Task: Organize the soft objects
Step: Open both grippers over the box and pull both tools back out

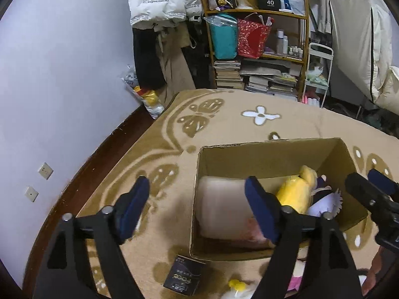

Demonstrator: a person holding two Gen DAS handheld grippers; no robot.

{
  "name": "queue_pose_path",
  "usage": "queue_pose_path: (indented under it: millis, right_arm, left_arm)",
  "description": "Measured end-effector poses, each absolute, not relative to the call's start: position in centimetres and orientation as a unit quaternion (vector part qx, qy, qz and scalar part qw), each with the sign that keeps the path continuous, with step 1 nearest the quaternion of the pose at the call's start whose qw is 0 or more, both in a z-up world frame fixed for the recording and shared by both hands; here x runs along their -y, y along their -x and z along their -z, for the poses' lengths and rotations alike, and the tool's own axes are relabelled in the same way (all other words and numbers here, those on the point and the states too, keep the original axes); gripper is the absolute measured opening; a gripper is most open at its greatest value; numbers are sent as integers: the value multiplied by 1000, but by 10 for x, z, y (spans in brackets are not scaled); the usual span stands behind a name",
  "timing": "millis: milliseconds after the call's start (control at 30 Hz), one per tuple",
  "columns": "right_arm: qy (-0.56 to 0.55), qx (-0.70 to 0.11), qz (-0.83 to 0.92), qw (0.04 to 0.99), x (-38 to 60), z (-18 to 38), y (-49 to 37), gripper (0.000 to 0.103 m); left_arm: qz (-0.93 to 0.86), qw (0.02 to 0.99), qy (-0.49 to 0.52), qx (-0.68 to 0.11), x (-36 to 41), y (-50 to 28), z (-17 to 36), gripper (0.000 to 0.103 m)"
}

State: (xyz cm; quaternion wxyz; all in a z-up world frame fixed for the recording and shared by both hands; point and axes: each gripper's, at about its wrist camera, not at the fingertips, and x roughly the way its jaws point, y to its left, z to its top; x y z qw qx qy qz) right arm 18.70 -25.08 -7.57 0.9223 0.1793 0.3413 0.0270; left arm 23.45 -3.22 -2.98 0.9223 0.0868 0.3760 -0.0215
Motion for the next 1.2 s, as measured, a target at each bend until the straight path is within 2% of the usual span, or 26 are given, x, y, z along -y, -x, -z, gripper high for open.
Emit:
queue_pose_path:
  millis: [67, 167, 1200]
  right_arm:
    - [-183, -342, -28, 921, 252, 74, -187, 103]
    - [-186, -344, -28, 920, 253, 73, -185, 103]
    - [-135, -323, -38, 936, 217, 29, -106, 103]
  left_arm:
    - [17, 921, -85, -379, 29, -234, 28, 92]
    - [15, 923, -73, -377, 22, -231, 25, 100]
    - [-4, 921, -79, -381, -30, -150, -1, 103]
